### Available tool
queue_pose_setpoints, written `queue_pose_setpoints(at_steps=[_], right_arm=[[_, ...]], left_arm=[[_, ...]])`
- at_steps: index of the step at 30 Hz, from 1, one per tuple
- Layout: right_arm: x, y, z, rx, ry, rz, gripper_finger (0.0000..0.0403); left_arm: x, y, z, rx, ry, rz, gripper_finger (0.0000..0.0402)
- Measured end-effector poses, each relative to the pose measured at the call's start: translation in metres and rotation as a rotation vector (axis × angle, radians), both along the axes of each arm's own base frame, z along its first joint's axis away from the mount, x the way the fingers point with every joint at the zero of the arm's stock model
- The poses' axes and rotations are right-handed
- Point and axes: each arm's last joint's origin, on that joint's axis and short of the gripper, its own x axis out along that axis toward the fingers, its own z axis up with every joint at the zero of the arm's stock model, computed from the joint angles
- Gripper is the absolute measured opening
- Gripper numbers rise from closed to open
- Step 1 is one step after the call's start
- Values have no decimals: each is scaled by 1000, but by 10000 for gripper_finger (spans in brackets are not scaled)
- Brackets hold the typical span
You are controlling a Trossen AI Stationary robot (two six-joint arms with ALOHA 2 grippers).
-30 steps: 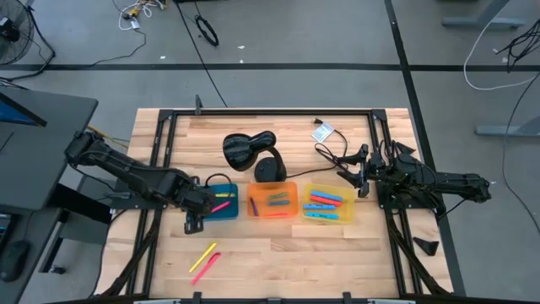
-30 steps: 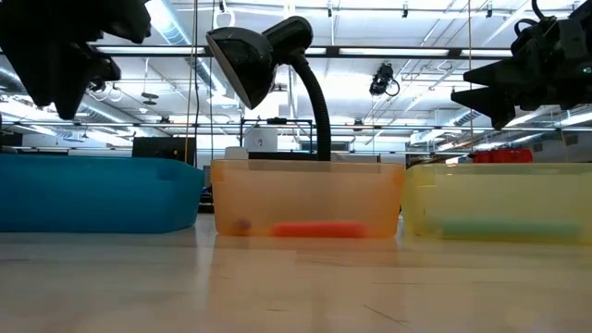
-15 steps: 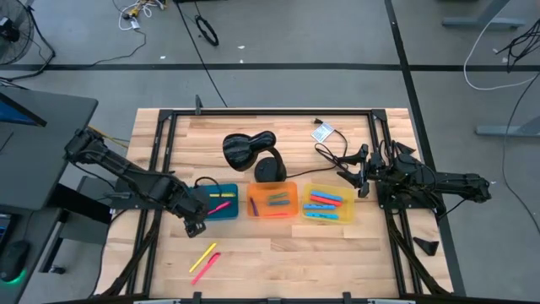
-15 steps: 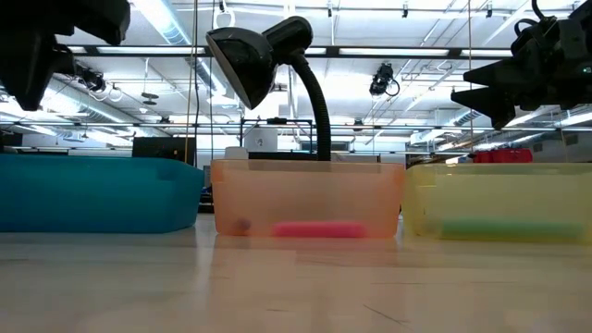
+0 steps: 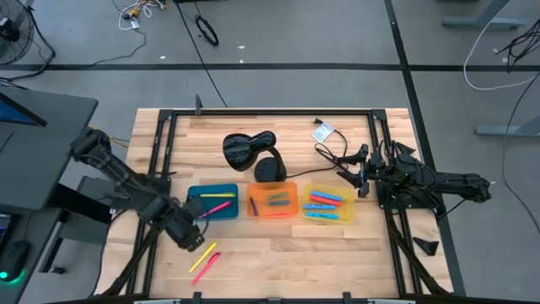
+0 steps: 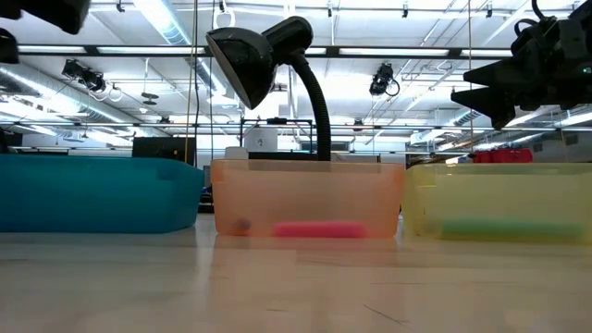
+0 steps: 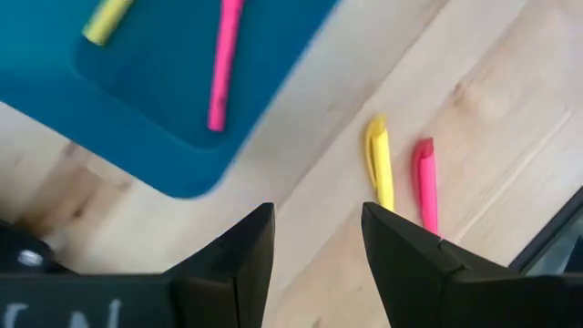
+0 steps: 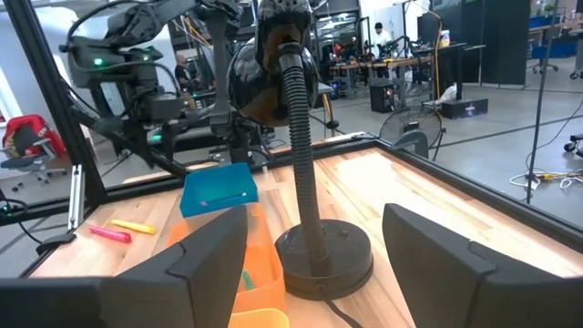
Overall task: Pick & Place Markers
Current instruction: Put the yellow pen into the blue bin
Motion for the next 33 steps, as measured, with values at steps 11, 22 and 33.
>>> queue_pose_setpoints(at_steps=[11,22,33], right_arm=[[0,0,0,0,0,0,259],[0,0,0,0,0,1,259],[0,0,0,0,0,0,259]], left_arm=[[-2,-43,-21,-78,-1,38,174],[3,-73,-43,-157,9,97,174],[8,-89,-68,-144,35,132,140]])
